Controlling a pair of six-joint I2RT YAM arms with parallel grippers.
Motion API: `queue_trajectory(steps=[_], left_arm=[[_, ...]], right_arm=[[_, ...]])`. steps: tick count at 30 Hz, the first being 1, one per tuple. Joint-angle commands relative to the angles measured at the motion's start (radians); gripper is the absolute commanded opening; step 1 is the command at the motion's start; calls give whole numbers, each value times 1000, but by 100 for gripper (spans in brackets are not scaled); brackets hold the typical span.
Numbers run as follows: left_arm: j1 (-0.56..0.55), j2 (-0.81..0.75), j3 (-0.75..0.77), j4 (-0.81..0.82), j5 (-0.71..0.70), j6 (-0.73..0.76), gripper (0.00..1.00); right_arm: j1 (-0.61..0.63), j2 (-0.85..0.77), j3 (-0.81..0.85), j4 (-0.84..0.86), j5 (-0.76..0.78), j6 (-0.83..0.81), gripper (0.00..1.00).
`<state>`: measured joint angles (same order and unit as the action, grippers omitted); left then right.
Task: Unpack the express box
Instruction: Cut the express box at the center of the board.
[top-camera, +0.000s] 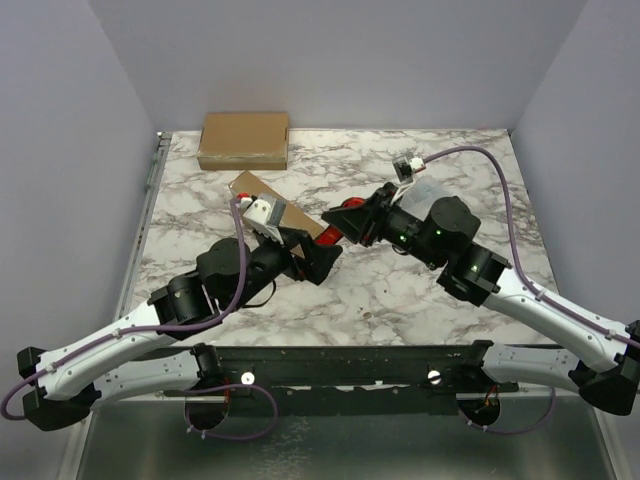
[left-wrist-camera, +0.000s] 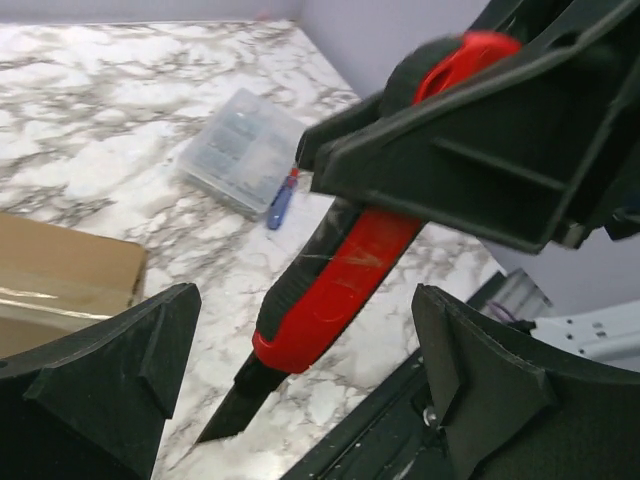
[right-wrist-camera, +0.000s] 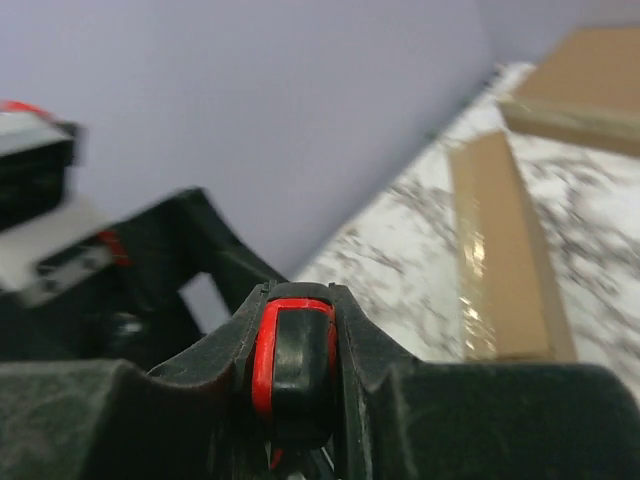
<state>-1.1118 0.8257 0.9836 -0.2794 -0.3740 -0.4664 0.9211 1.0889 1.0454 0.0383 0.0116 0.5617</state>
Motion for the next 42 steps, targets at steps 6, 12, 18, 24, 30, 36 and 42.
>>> queue_trajectory(steps=[6,12,18,24,30,36,42], left_arm=[[4,-52,-71,192,280,-8,73],[4,-102,-84,155,258,59,42],[4,-151,-99,149,262,104,47],[4,-133,-88,152,297,117,0],[4,-65,-84,153,30,175,0],[4,-19,-82,193,-62,234,0],[4,-7,-80,208,-104,239,0]], right_arm=[[1,28,35,312,-400,-28,0],[1,61,128,169,-469,-72,0],[-7,90,200,52,-568,-111,0],[-12,113,243,-11,-563,-96,12],[-4,178,338,-271,-100,118,100],[35,297,498,-533,270,196,91],[70,340,502,-534,326,200,78]])
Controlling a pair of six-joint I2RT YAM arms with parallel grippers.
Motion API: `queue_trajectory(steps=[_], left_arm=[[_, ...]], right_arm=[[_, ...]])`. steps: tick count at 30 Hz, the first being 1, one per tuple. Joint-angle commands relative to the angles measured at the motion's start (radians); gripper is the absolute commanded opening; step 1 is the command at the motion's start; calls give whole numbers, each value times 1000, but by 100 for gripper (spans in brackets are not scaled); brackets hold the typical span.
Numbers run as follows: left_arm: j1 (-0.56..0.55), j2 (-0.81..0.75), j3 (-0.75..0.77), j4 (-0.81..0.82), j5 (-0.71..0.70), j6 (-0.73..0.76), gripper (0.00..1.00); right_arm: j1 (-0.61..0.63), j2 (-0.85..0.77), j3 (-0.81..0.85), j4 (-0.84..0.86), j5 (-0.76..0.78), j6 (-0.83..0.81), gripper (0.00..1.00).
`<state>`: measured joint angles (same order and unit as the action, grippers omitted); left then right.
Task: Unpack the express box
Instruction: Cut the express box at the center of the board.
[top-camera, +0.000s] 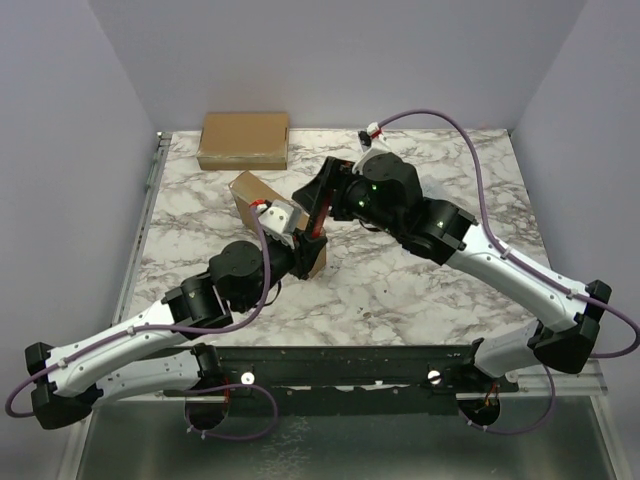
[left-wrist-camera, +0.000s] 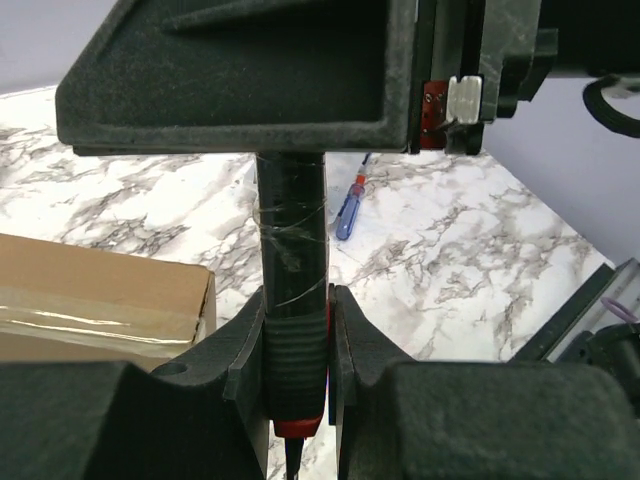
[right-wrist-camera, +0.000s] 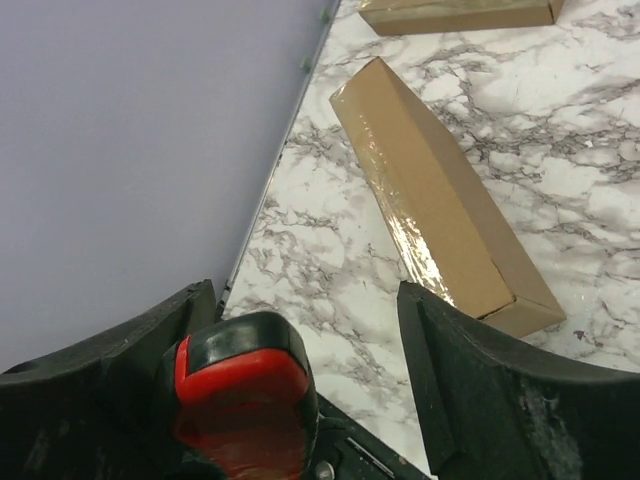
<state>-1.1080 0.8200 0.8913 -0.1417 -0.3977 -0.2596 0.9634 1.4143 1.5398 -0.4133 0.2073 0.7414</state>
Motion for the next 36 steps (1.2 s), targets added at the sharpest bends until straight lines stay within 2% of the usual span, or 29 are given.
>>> queue_trajectory(steps=[1,4,5,7,8,10,11,13,17,20,24,27,33,36], left_arm=[[0,3,12,71,-82,31,0],[0,27,21,55,-112,7,0],[0,35,29,33,-135,-15,6],[2,53,53,-43,-200,-79,38],[5,61,65,-95,-223,-119,49],[23,63,85,-192,-230,-195,68],[36,55,91,-236,-223,-233,74],[63,25,91,-312,-215,-302,80],[141,-36,80,-456,-219,-464,80],[208,-38,72,-498,-174,-564,70],[298,38,54,-412,2,-598,69],[380,102,59,-349,141,-600,63],[520,134,-14,-253,303,-654,50],[551,127,-59,-200,346,-672,48]], right_arm=[[29,16,-7,-57,102,13,71],[30,21,-44,6,49,-18,51],[30,17,-67,35,33,-34,40],[29,-7,-131,142,31,-109,4],[29,-23,-184,218,51,-161,1],[24,-47,-247,300,136,-214,0],[10,-53,-256,312,150,-216,0],[-25,-61,-267,345,126,-246,0],[-31,-94,-314,501,108,-396,1],[-31,-82,-315,555,150,-456,1],[-28,-44,-327,626,199,-503,1],[-19,-29,-362,714,194,-567,1],[-14,19,-369,779,166,-682,1],[-8,26,-384,804,170,-701,1]])
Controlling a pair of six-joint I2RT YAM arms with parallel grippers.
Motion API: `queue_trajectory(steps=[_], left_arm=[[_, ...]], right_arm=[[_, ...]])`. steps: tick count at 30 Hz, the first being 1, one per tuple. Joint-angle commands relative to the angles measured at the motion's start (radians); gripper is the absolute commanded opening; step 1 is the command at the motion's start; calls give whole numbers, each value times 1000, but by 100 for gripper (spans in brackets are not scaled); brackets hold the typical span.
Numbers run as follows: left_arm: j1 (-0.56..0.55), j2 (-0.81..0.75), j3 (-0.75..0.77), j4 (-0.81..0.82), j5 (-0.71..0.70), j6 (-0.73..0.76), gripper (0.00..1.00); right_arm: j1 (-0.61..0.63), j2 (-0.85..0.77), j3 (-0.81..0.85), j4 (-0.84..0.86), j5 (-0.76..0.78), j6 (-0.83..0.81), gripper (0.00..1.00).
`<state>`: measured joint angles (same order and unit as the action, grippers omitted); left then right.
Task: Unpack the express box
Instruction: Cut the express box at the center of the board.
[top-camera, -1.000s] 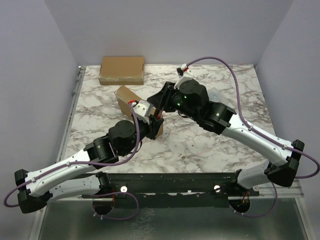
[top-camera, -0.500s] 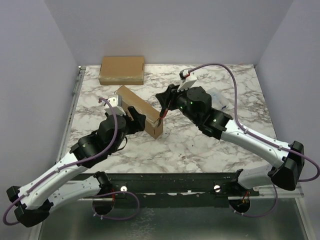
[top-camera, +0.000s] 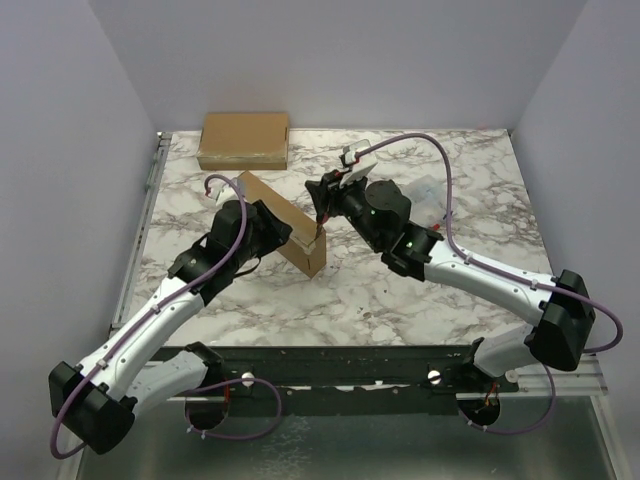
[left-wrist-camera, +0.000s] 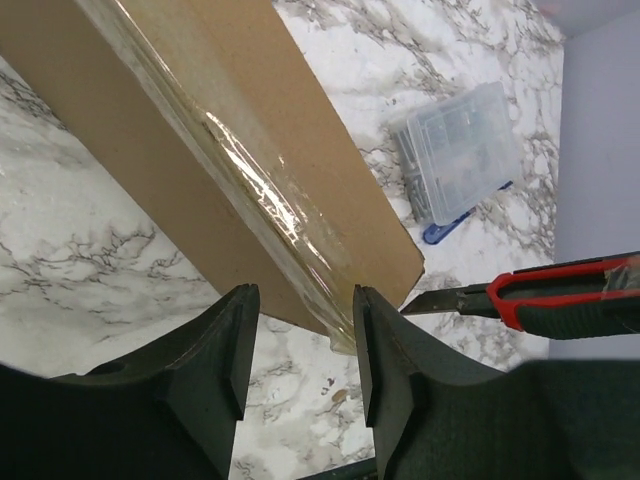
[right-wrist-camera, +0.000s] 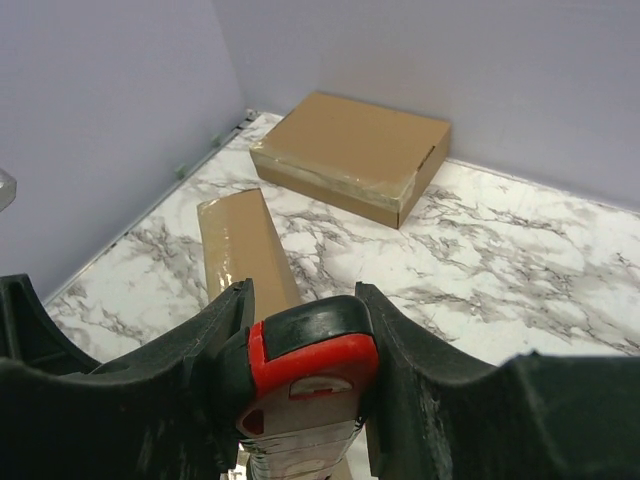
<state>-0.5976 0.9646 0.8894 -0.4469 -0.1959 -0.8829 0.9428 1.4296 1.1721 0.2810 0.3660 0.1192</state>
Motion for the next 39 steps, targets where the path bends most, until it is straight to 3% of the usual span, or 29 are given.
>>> queue_trajectory(steps=[1,21,39], left_arm=[[47,-19,-66,113,149,-50,48],[58,-3,-166,231,221,-86,44],[59,-23,-195,240,234,-87,44]], right_arm=[[14,11,-23,116,8,-80,1],[70,34,-49,132,78,-140,1],[77,-54,-90,131,153,-49,1]])
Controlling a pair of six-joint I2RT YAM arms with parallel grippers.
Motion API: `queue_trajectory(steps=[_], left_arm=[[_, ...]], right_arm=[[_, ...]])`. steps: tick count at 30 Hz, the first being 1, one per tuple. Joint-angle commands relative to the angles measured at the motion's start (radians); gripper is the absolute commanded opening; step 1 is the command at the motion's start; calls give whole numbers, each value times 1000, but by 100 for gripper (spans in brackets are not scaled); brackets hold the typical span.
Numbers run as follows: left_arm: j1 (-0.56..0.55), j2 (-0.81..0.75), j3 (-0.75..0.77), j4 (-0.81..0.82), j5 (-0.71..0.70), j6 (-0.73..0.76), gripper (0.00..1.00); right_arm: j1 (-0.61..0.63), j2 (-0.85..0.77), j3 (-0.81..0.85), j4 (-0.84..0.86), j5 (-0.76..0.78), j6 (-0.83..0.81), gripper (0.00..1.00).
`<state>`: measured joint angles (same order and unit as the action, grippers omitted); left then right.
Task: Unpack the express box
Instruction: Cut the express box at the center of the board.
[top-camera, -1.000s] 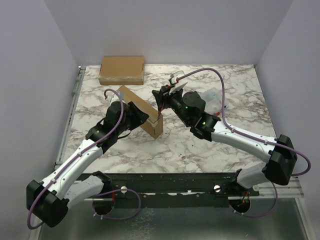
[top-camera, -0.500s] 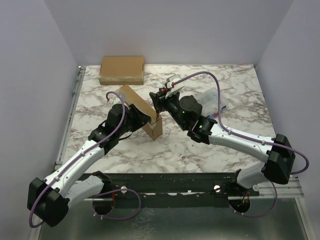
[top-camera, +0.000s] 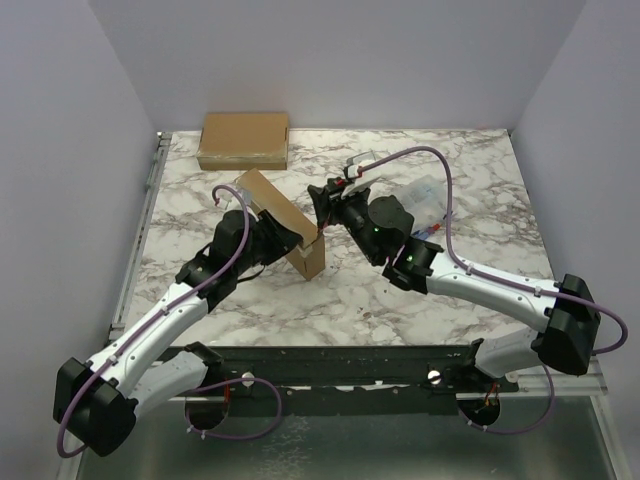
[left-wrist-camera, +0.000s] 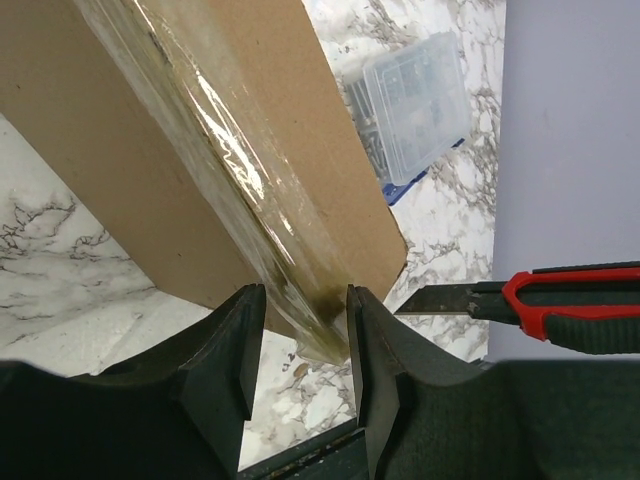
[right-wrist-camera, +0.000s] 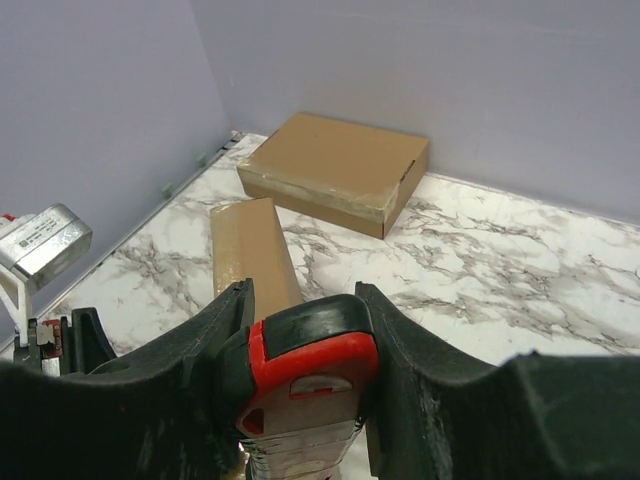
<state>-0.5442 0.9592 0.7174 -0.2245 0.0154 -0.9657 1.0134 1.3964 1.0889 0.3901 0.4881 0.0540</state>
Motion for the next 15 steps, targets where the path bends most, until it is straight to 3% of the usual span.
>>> queue_trajectory(steps=[1,15], left_arm=[[6,-18,-24,18,23,-5,44],[6,-25,-39,19,31,-1,43]], right_arm=[[7,-18,-9,28,31,17,1],[7,38,19,47,27,9,1]])
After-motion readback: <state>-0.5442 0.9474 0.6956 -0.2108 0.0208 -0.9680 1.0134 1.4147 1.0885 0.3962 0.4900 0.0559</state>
